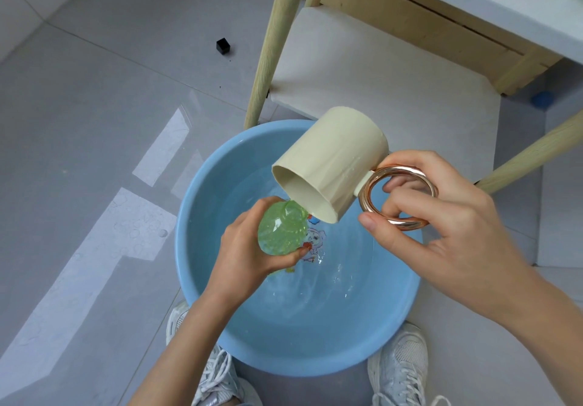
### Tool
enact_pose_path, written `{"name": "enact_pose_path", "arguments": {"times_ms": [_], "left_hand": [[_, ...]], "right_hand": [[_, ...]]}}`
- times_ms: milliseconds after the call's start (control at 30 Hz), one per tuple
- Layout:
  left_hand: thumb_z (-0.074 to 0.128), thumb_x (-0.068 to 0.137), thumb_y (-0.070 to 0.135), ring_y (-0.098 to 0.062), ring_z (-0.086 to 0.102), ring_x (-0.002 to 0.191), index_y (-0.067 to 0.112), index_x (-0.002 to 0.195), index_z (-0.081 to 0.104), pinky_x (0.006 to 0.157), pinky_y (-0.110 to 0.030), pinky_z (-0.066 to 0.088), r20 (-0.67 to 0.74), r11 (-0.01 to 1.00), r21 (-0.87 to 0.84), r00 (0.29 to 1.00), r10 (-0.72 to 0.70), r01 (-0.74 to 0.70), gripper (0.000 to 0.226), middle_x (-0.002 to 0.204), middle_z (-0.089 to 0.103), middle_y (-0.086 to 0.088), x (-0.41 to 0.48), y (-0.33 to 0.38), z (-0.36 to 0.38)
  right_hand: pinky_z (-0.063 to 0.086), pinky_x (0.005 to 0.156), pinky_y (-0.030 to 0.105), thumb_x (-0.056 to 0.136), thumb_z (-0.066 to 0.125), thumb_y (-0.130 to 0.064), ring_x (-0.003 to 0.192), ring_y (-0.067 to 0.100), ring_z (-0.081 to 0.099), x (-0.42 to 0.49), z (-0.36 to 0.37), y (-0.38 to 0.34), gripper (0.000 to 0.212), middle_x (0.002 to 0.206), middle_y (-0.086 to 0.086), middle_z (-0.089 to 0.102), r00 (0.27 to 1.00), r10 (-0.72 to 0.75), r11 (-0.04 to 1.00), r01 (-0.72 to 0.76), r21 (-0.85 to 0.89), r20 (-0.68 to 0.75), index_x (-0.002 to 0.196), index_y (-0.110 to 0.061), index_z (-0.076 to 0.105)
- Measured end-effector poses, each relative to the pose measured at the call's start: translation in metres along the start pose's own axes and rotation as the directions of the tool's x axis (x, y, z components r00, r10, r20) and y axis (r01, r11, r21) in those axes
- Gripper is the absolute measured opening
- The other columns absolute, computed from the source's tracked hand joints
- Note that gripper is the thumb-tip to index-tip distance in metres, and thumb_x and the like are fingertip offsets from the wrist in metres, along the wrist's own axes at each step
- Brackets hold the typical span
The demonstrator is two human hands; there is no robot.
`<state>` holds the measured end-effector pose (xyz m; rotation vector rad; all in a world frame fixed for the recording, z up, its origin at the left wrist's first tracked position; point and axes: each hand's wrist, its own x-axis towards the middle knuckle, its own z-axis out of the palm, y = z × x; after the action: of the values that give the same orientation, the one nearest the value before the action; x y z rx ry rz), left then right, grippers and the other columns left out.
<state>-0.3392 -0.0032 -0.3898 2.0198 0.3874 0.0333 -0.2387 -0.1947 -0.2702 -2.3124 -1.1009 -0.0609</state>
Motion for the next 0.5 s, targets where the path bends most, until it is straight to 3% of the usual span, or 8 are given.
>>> {"name": "enact_pose_path", "arguments": {"times_ms": [167, 333, 500], "left_hand": [[0.072, 0.055, 0.063, -0.005, 0.057, 0.100, 0.049, 0.113, 0.044, 0.082, -0.013, 0.041, 0.001, 1.000, 0.005, 1.000, -0.001, 0.001, 0.066, 0.104, 0.062, 0.018, -0.001, -0.001, 0.000], [0.073, 0.054, 0.063, -0.005, 0.057, 0.100, 0.050, 0.112, 0.045, 0.082, -0.011, 0.041, -0.005, 1.000, 0.003, 1.000, 0.006, -0.006, 0.065, 0.104, 0.063, 0.018, -0.001, 0.000, 0.000], [0.074, 0.055, 0.061, -0.002, 0.057, 0.098, 0.048, 0.110, 0.046, 0.079, -0.007, 0.038, -0.013, 1.000, -0.006, 1.000, 0.018, -0.018, 0.063, 0.102, 0.061, 0.025, -0.001, 0.001, -0.002]], "right_hand": [[0.044, 0.077, 0.023, 0.089, 0.060, -0.031, 0.084, 0.023, 0.056, -0.002, 0.004, 0.001, 0.037, 0.107, 0.013, 0.053, 1.000, 0.009, 0.998, -0.009, 0.055, 0.001, 0.064, -0.004, 0.058], [0.041, 0.078, 0.009, 0.088, 0.059, -0.035, 0.086, 0.011, 0.060, -0.006, 0.012, 0.008, 0.038, 0.110, 0.007, 0.055, 0.985, 0.174, 0.955, -0.169, 0.244, -0.001, 0.065, -0.005, 0.061], [0.042, 0.081, 0.012, 0.086, 0.061, -0.037, 0.092, 0.012, 0.062, -0.009, 0.016, 0.014, 0.035, 0.111, 0.004, 0.056, 0.968, 0.250, 0.917, -0.230, 0.326, -0.020, 0.066, -0.008, 0.062]]}}
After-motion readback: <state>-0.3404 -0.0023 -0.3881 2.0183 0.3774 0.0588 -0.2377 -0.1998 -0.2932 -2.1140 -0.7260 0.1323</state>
